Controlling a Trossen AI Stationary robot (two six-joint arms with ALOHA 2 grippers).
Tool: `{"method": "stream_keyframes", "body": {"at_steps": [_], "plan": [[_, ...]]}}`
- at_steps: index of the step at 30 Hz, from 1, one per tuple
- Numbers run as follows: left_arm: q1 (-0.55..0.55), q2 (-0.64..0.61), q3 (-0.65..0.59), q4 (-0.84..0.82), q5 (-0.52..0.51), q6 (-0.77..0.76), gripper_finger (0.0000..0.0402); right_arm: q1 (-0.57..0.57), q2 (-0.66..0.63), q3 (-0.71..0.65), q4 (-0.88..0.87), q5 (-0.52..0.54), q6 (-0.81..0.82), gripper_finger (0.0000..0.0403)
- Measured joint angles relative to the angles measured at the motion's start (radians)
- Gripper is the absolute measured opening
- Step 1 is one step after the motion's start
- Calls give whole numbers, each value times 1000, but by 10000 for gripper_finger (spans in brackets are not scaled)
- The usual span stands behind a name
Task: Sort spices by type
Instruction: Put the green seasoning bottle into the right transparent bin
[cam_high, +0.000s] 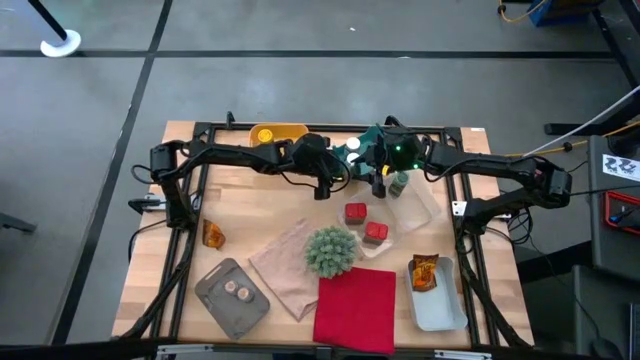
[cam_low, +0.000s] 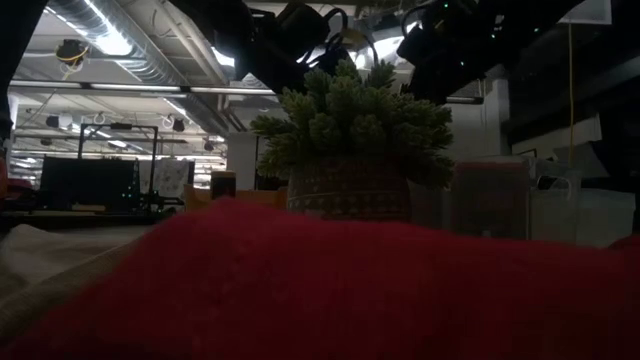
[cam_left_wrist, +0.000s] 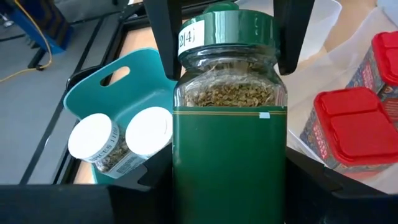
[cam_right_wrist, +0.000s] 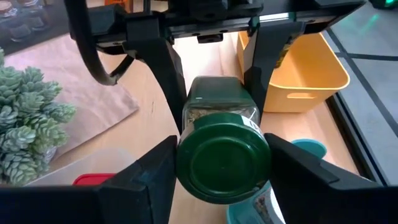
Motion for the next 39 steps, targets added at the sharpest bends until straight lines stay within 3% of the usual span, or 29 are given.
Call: {"method": "stream_keyframes", "body": {"at_steps": [4, 13, 24, 29, 39], "plan": [[-5, 0, -1, 6, -7, -8, 202, 0, 0, 1, -3, -3, 5, 212], [-27, 0, -1, 25, -42, 1, 270, 1, 0, 2, -6, -13, 17, 212], [-31, -61, -1, -59, -36, 25, 276, 1, 0, 7, -34, 8, 10, 212], [-30, -117, -1, -185, -35, 24, 276, 1, 0, 99, -195, 63, 2, 212], [-29, -183, -1, -354, -32, 17, 276, 0, 0, 349, -656, 71, 31, 212]]}}
